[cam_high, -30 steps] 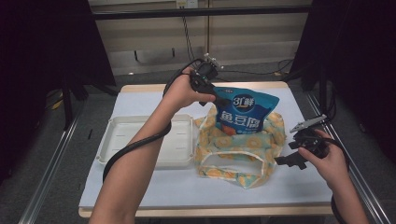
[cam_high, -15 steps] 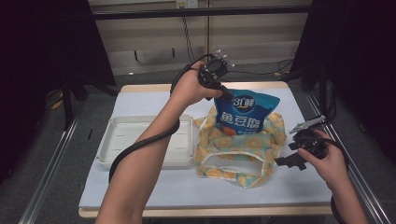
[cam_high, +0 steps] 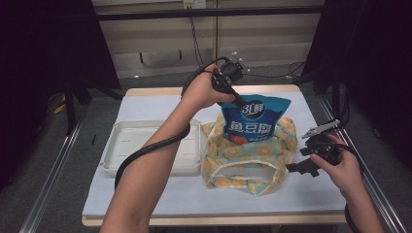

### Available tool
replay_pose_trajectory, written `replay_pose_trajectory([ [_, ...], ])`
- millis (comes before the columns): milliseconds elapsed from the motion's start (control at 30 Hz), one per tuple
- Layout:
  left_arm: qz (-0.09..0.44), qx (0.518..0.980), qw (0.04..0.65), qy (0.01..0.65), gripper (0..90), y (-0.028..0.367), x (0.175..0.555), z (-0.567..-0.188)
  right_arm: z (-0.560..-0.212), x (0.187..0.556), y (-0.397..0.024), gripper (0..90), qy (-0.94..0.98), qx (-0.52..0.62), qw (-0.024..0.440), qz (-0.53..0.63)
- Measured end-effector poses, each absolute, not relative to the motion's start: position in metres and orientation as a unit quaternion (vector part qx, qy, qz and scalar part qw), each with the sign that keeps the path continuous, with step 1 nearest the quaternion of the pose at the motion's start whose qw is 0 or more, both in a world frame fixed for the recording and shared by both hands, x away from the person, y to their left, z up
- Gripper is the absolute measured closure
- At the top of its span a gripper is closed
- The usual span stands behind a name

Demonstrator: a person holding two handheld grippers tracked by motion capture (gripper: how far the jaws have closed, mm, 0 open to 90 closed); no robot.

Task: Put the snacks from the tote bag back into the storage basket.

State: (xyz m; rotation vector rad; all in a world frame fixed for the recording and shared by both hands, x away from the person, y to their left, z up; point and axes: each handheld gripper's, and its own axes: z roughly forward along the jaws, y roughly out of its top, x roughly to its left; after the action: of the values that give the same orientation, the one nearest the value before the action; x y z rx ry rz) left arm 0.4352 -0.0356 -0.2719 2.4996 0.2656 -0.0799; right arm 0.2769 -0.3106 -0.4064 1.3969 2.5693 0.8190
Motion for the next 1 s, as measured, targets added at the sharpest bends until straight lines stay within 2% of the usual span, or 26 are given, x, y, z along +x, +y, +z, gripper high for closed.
replay_pose_trajectory([
  [267, -0.031, 0.95, 0.302, 0.076, 75.3, -0.051, 0.437, -0.279, -0.41, 0.277, -0.311, 9.8, 0.847, 0.457, 0.05, 0.267],
  [300, -0.036, 0.95, 0.299, 0.079, 77.0, -0.051, 0.437, -0.279, -0.41, 0.277, -0.311, 9.8, 0.846, 0.458, 0.049, 0.267],
  [400, -0.033, 0.955, 0.287, 0.066, 89.6, -0.053, 0.437, -0.278, -0.41, 0.278, -0.311, 9.8, 0.848, 0.452, 0.052, 0.27],
  [633, -0.037, 0.958, 0.281, 0.049, 90.0, -0.058, 0.433, -0.27, -0.408, 0.277, -0.311, 9.8, 0.848, 0.454, 0.051, 0.269],
  [1000, -0.037, 0.948, 0.308, 0.069, 90.0, -0.054, 0.431, -0.24, -0.406, 0.275, -0.313, 9.8, 0.843, 0.46, 0.051, 0.274],
])
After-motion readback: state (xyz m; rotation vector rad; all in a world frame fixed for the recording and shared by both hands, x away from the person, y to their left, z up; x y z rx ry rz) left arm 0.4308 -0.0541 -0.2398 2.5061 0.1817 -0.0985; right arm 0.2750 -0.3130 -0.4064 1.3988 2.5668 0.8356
